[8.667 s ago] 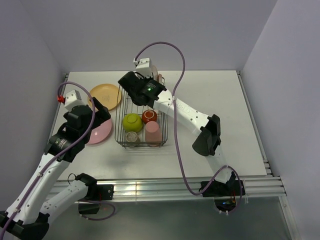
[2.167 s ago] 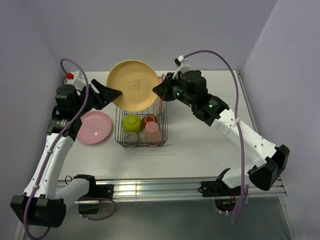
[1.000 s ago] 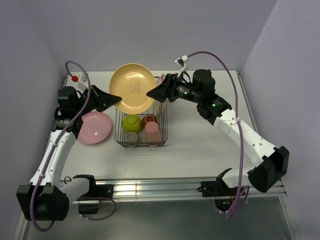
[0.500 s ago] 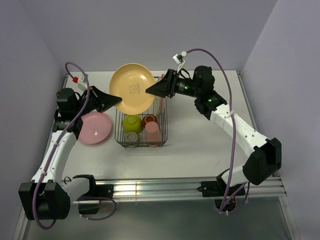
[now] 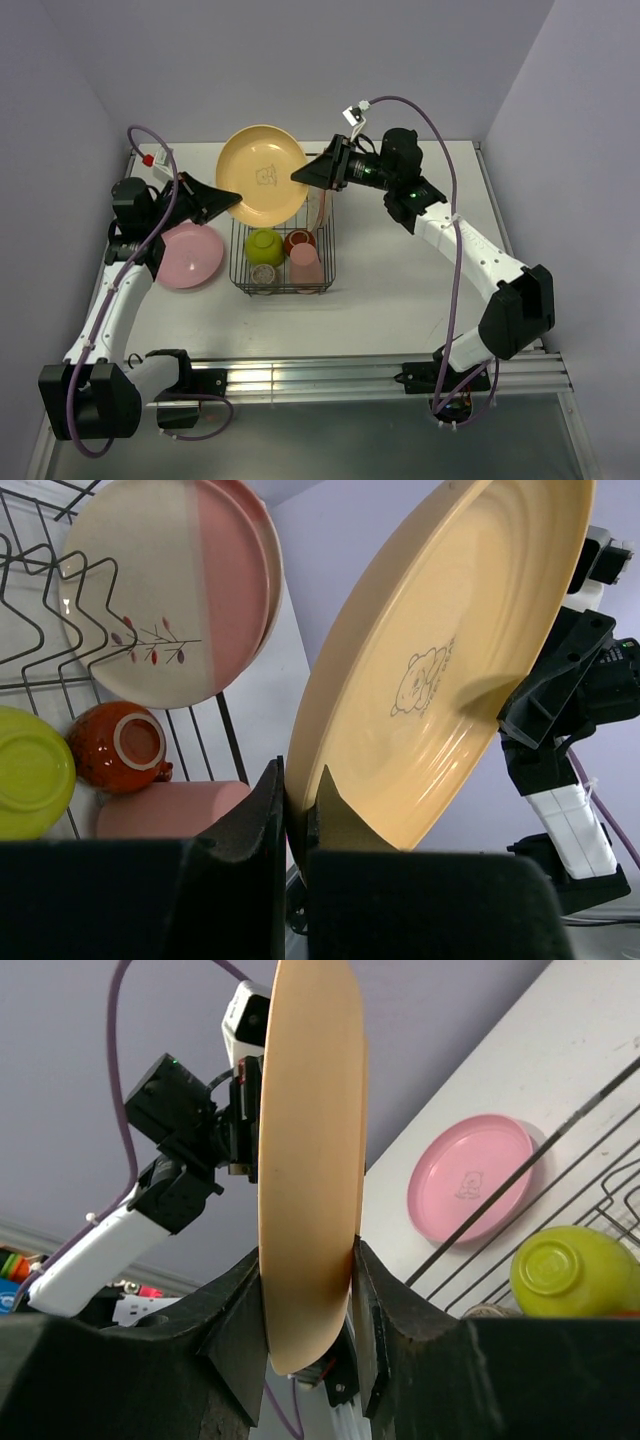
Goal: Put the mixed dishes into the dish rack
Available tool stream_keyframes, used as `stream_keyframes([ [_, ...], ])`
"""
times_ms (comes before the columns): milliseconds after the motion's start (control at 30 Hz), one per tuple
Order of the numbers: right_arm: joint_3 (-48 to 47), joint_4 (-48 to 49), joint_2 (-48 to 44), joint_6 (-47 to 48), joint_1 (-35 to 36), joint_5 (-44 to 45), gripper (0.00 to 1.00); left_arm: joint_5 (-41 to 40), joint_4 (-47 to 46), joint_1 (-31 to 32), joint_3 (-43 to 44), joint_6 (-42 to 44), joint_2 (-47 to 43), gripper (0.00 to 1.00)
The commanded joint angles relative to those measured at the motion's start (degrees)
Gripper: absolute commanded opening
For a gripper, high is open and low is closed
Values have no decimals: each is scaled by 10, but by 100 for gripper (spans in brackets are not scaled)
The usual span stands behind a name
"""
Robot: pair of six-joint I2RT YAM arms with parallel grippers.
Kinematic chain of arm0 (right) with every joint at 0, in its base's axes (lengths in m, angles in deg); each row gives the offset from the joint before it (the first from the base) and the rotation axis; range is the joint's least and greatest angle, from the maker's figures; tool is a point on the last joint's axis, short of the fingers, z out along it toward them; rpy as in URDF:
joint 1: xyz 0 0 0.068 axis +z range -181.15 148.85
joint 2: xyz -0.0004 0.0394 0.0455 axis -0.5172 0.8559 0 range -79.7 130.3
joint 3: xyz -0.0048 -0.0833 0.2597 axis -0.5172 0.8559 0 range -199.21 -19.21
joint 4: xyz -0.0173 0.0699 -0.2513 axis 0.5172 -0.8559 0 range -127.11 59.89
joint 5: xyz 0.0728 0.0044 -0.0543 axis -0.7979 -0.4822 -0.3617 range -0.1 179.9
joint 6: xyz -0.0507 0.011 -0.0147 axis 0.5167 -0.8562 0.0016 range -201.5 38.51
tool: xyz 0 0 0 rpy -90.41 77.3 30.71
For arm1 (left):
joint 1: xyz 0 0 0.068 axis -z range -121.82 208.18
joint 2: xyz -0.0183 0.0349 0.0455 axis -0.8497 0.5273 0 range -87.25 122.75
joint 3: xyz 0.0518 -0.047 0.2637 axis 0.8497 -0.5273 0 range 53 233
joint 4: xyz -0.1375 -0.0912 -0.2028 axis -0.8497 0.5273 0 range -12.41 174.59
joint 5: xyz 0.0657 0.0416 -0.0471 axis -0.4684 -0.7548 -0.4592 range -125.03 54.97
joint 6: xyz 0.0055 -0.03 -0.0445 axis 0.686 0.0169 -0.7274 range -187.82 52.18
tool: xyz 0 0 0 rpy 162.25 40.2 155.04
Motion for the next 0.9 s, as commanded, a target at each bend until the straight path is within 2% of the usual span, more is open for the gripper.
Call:
stream_keyframes([
  [0,-51,20,3,16,18,5,10,42,-11,12,5,20,-4,0],
  [33,-59,-20,5,24,20,18,0,31,9,12,14,28,-6,0],
  [167,-86,-95,11,60,41,80,0,10,45,12,33,60,-7,2],
  [367,-147,-226,19,123,95,241,0,2,62,12,41,63,-1,36],
  [600,-197,-346,32,117,153,434,0,-19,74,13,53,62,0,48],
  [867,-271,-427,70,124,204,584,0,-64,125,13,79,88,3,74],
])
